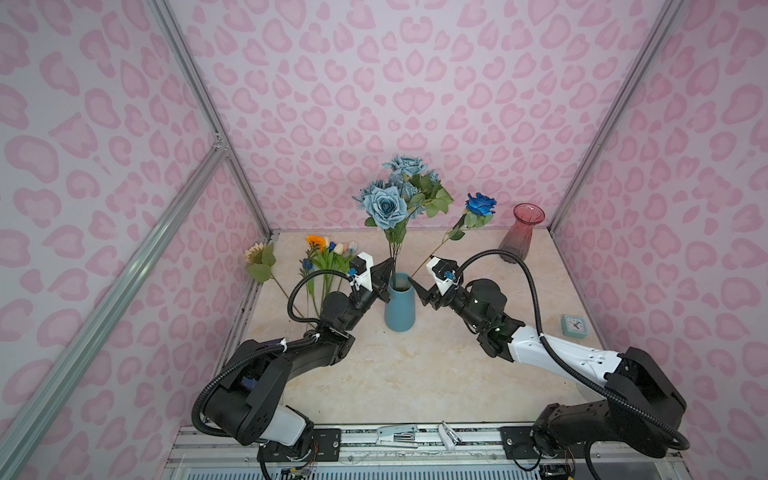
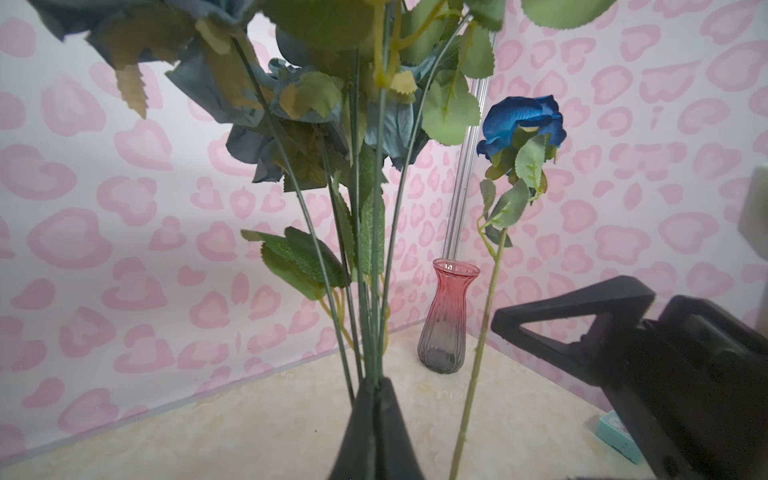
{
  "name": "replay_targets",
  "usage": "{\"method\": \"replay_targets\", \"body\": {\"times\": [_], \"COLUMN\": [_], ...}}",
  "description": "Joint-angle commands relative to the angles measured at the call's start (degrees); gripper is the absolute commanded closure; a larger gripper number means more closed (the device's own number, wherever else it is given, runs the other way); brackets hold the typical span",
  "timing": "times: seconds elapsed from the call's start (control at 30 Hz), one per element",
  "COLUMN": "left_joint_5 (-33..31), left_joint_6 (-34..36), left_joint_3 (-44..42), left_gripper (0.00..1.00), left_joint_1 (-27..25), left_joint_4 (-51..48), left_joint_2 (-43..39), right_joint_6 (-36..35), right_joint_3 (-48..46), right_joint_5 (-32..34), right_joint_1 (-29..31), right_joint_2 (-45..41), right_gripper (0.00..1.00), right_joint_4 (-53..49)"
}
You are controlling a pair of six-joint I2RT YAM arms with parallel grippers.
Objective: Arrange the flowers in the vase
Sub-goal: 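Carry the pale blue roses over the teal vase with the left gripper, then lower the pale blue rose stems into the teal vase and release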
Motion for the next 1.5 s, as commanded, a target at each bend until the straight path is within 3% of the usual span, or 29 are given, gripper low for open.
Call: {"method": "replay_targets", "body": {"times": [0.0, 0.37, 0.63, 0.83, 0.9, 1.07, 1.3, 1.47], "left_joint_5": [0.0, -1.5, -1.0, -0.8, -0.8, -4.5, -11.3, -14.0], "left_joint_6": [-0.1, 0.2, 0.5, 1.4, 1.9, 4.8, 14.2, 15.0], "left_joint_3": [-0.9, -2.9, -3.1, -3.3, -3.6, -5.4, -6.5, -7.6], "left_gripper": [0.97, 0.97, 0.86, 0.69, 0.68, 0.65, 0.57, 0.56], "left_joint_1": [-0.5, -2.1, -2.5, -2.5, -2.5, -2.5, -2.4, 0.9], "left_joint_4": [2.9, 3.0, 2.9, 2.0, 1.6, -3.1, -24.5, -35.9], "left_joint_2": [-0.9, 1.6, 2.6, 2.2, 1.5, -5.5, -22.7, -32.2], "right_joint_6": [0.0, -0.5, -1.1, -1.1, -1.2, -1.4, -1.4, -1.6], "right_joint_3": [0.6, 2.5, 2.5, 2.5, 2.4, 2.7, 0.9, -0.5], "right_joint_5": [0.3, 0.0, 0.6, 0.5, 0.5, 0.5, 1.0, 0.1], "right_joint_1": [0.1, 0.8, 1.3, 1.3, 1.4, 1.5, 1.4, 1.8], "right_joint_2": [0.5, 1.1, 1.1, 1.3, 1.3, 1.6, 1.7, 0.6], "right_gripper": [0.18, 0.18, 0.18, 0.18, 0.18, 0.18, 0.19, 0.19], "right_joint_4": [0.9, -0.7, -1.1, -0.8, -0.6, -0.9, 1.9, 1.7]}}
